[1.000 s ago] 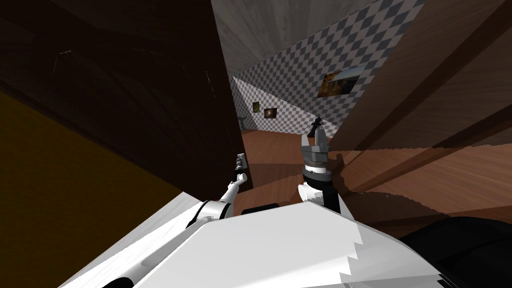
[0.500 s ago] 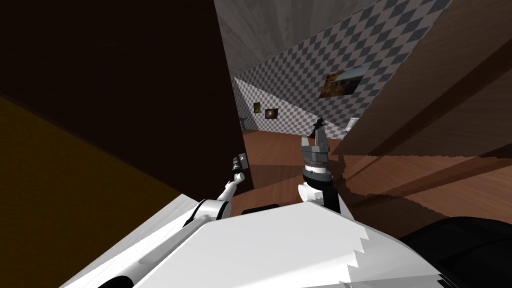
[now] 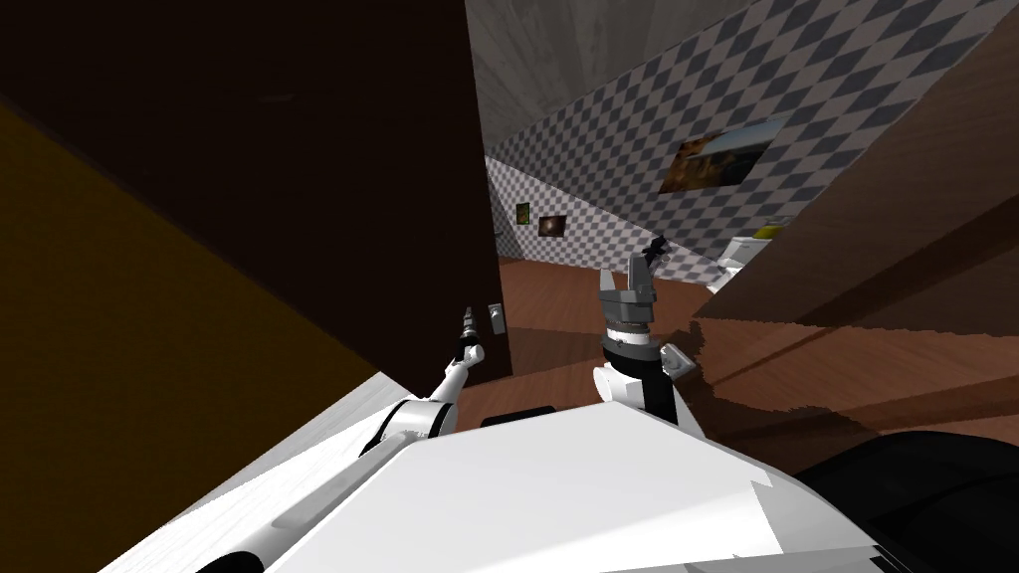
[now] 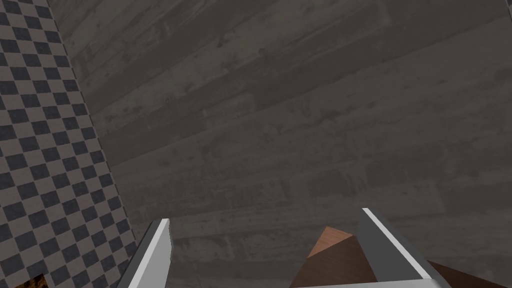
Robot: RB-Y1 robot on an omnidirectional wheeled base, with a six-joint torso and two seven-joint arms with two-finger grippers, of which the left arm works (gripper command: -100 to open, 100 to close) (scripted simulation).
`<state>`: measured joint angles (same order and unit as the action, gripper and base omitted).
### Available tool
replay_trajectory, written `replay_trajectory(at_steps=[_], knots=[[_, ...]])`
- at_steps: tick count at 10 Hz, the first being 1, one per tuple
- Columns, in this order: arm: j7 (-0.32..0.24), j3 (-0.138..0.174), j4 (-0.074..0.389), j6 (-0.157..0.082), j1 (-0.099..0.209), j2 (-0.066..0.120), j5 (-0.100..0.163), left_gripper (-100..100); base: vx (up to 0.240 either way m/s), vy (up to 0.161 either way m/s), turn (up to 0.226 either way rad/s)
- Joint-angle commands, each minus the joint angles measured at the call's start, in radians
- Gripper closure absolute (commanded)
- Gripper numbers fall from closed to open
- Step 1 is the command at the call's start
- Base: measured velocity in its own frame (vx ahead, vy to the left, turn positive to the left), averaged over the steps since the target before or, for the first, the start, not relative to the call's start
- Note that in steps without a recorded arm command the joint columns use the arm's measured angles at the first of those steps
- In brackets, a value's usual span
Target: Push the door open
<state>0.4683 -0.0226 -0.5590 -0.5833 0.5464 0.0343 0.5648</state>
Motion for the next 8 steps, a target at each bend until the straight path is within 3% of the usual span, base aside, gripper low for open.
replay_trajectory(at_steps=[1,5,8], knots=[[-0.026,0.003,-0.009,0.013,-0.005,0.001,-0.033,-100,0.009,0.038,0.160],[-0.082,0.009,-0.036,0.044,-0.021,-0.008,-0.110,-100,-0.007,0.013,0.134],[-0.125,0.014,-0.057,0.068,-0.034,-0.027,-0.170,-100,-0.051,-0.033,0.113]])
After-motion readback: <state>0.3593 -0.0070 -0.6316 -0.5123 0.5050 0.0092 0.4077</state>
